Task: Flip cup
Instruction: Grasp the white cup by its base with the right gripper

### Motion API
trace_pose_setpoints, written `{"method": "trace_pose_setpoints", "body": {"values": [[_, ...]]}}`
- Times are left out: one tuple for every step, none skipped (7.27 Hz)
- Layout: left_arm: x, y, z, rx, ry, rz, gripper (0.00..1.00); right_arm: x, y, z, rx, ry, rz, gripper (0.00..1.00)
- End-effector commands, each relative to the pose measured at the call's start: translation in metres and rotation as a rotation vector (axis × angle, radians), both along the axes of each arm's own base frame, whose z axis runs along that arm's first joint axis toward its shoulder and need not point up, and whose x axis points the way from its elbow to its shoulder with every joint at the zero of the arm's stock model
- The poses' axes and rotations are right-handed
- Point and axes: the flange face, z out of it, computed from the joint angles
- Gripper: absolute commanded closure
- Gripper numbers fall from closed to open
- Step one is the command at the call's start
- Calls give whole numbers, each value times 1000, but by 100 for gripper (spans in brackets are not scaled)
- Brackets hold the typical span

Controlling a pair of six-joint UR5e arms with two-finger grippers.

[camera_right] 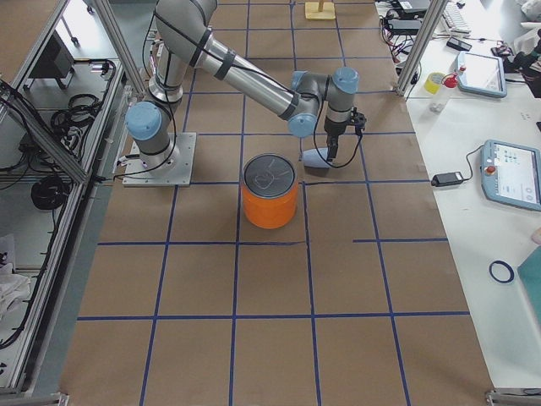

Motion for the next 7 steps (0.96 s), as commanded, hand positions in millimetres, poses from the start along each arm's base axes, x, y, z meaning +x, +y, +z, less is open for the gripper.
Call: {"method": "trace_pose_setpoints", "body": {"values": [[0,0,-2,3,-3,0,0,0,3,-19,-1,0,21,0],[0,0,-2,3,-1,0,0,1,6,-22,7,0,36,0],[0,0,-1,2,-3,0,0,2,7,-25,12,-6,42,1],[0,1,-4,8,-1,5,0,3,11,-33,25,-16,46,1],[0,2,-4,6,-2,2,0,4,14,-37,24,-15,76,2],[0,2,-4,8,-2,2,0,4,14,-37,25,-14,105,5],[0,1,-5,8,-1,2,0,3,12,-34,6,-7,107,5]]}}
